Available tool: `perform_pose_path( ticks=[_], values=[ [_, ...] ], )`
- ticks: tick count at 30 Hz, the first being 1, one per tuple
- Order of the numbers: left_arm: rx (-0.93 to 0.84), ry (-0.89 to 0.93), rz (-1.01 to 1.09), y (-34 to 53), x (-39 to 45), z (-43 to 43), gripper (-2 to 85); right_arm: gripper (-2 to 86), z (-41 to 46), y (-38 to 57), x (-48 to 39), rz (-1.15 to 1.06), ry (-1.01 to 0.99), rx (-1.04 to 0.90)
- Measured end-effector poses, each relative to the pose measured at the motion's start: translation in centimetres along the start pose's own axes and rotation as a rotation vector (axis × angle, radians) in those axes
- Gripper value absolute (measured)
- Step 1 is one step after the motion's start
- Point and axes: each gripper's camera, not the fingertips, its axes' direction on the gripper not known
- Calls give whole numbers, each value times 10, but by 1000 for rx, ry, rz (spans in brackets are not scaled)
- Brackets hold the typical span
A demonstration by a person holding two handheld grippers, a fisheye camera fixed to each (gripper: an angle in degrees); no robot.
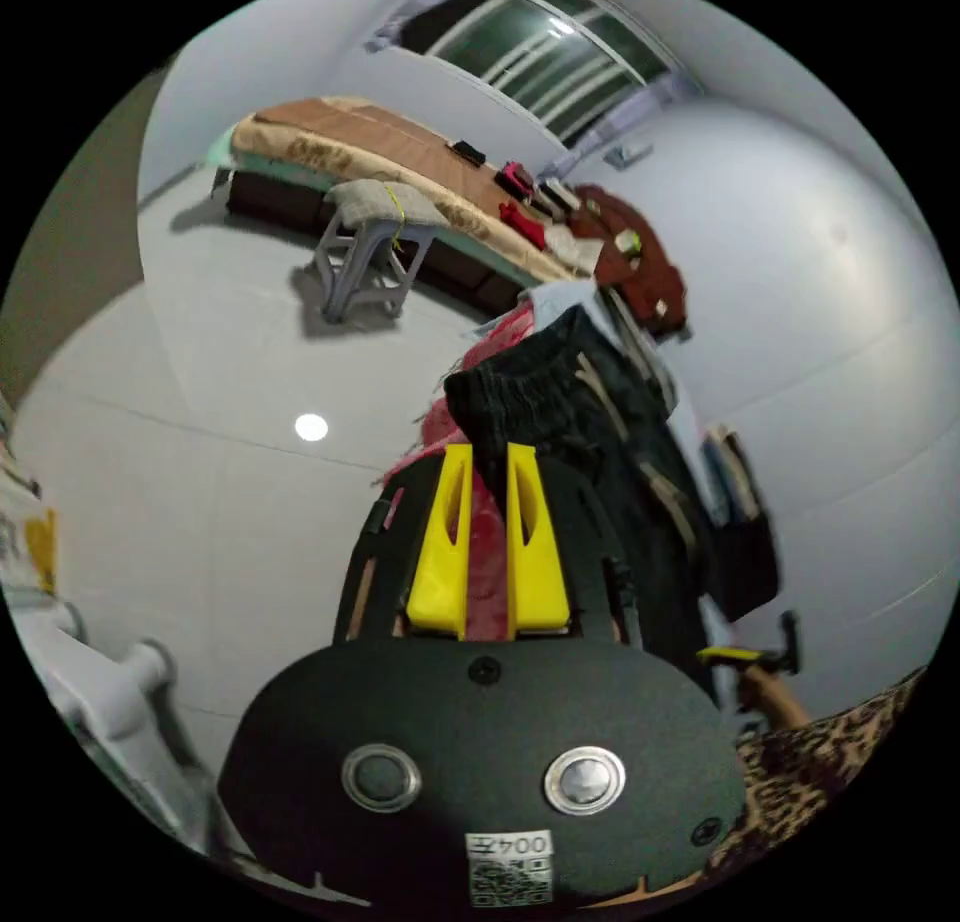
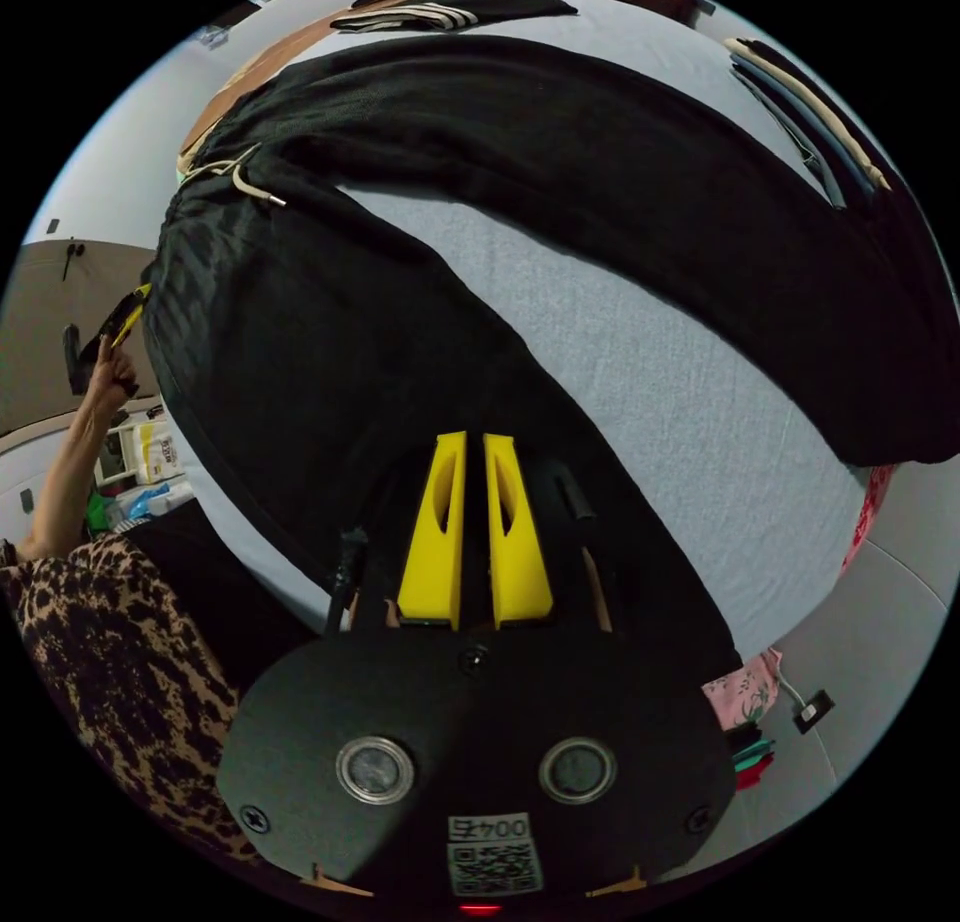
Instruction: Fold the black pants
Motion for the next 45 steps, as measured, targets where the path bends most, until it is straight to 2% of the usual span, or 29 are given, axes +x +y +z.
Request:
perform_pose_path(
  ticks=[4,8,10,14,19,21,24,28,30,33,35,38,42,45],
  values=[
    [22,-35,76,-9,17,-16,67,39,14,5,8,-23,34,-18],
    [115,-230,160,1,49,-44,75,39,25,17,25,-12,27,-3],
    [128,-174,233,2,77,-41,73,39,28,24,35,0,15,12],
    [37,-88,444,6,166,15,59,38,35,35,59,23,-22,24],
    [-110,-143,607,19,228,92,31,39,40,44,86,39,-63,17],
    [-172,-202,652,23,239,117,25,39,41,47,95,48,-75,13],
    [-170,-235,694,27,249,136,21,39,42,52,108,48,-79,10],
    [-167,-195,783,27,251,156,23,38,41,59,121,33,-69,6],
    [-193,-155,758,20,248,164,24,38,41,61,125,18,-58,6],
    [-298,-57,762,-2,254,174,27,39,38,66,136,4,-58,8],
    [-166,13,798,-29,271,168,38,39,36,69,148,13,-79,8],
    [-96,42,882,-78,301,186,68,39,33,72,164,30,-111,6],
    [-123,54,961,-147,346,233,90,38,28,75,183,48,-149,10],
    [-179,-9,1045,-190,383,282,104,38,24,78,198,68,-183,11]
  ],
)
